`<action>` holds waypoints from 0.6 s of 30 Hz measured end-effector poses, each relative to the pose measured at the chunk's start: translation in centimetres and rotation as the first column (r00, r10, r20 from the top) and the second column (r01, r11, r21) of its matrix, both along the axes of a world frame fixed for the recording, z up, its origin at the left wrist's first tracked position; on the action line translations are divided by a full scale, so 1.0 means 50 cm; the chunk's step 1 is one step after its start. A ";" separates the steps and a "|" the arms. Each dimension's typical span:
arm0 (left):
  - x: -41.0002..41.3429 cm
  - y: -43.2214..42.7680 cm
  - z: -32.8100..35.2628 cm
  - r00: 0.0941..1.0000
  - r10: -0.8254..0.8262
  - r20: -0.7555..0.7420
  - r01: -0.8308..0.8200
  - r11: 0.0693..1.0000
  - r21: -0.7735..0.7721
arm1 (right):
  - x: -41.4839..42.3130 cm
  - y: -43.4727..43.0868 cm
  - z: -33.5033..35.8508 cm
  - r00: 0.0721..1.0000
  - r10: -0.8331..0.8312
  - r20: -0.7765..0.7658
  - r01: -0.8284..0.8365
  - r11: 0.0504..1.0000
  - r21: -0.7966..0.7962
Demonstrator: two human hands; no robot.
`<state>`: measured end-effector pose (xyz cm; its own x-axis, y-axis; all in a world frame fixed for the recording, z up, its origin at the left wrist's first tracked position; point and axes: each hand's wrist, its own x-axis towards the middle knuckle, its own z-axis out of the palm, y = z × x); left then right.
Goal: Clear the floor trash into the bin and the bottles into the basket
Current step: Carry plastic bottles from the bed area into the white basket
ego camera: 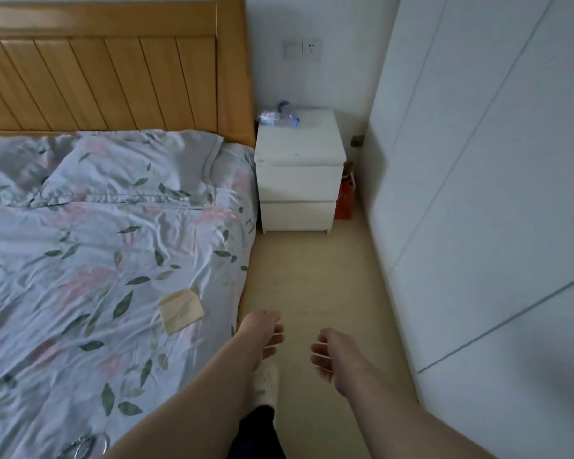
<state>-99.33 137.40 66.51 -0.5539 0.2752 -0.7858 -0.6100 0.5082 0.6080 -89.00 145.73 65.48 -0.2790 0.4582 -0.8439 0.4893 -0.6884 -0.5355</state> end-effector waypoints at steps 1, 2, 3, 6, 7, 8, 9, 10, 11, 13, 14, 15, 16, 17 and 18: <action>-0.022 0.026 -0.004 1.000 -0.009 0.006 0.009 1.000 0.002 | -0.019 0.026 -0.004 1.000 -0.016 0.005 0.016 1.000 0.012; -0.052 0.056 -0.008 1.000 -0.016 0.018 0.016 1.000 0.001 | -0.044 0.059 -0.010 0.999 -0.034 0.013 0.034 0.999 0.024; -0.090 0.088 -0.011 1.000 -0.013 0.028 0.012 1.000 0.015 | -0.080 0.096 -0.010 0.999 -0.050 0.010 0.049 0.998 0.037; -0.208 0.176 -0.012 0.999 0.013 0.043 -0.016 0.998 0.065 | -0.196 0.196 0.004 0.996 -0.085 0.007 0.084 0.993 0.081; -0.258 0.211 -0.010 0.999 0.019 0.044 -0.022 0.997 0.071 | -0.246 0.232 0.011 0.997 -0.083 0.005 0.083 0.993 0.088; -0.293 0.232 -0.006 0.999 0.025 0.045 -0.028 0.997 0.070 | -0.281 0.253 0.020 0.997 -0.082 -0.004 0.082 0.992 0.092; -0.339 0.266 -0.004 0.998 0.033 0.044 -0.036 0.997 0.070 | -0.332 0.283 0.029 0.997 -0.078 -0.014 0.079 0.992 0.098; -0.384 0.298 -0.001 0.999 0.031 0.037 -0.033 0.997 0.070 | -0.380 0.312 0.033 0.996 -0.080 -0.028 0.082 0.992 0.100; -0.412 0.318 0.008 0.999 0.029 0.024 -0.030 0.997 0.070 | -0.410 0.327 0.042 0.996 -0.076 -0.041 0.079 0.992 0.099; -0.482 0.374 0.019 1.000 0.016 -0.002 -0.016 0.998 0.069 | -0.481 0.367 0.047 0.995 -0.062 -0.079 0.069 0.994 0.085; -0.514 0.403 0.017 1.000 0.007 -0.002 -0.007 0.998 0.065 | -0.510 0.387 0.042 0.994 -0.058 -0.092 0.065 0.995 0.072; -0.535 0.421 0.017 1.000 -0.001 0.004 0.000 0.998 0.061 | -0.526 0.397 0.042 0.993 -0.056 -0.100 0.062 0.996 0.058; -0.555 0.440 0.017 1.000 -0.020 0.015 0.020 0.998 0.057 | -0.542 0.412 0.039 0.993 -0.057 -0.100 0.062 0.997 0.043; -0.576 0.464 0.016 0.999 -0.029 0.027 0.027 0.998 0.061 | -0.559 0.433 0.034 0.992 -0.075 -0.098 0.078 0.997 0.026; -0.595 0.486 0.012 0.999 -0.032 0.033 0.030 0.998 0.063 | -0.575 0.454 0.026 0.991 -0.093 -0.092 0.094 0.995 0.009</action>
<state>-129.06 161.70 67.11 -0.5178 0.3407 -0.7847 -0.6155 0.4887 0.6184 -117.74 168.46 66.79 -0.3097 0.4969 -0.8106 0.3717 -0.7215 -0.5843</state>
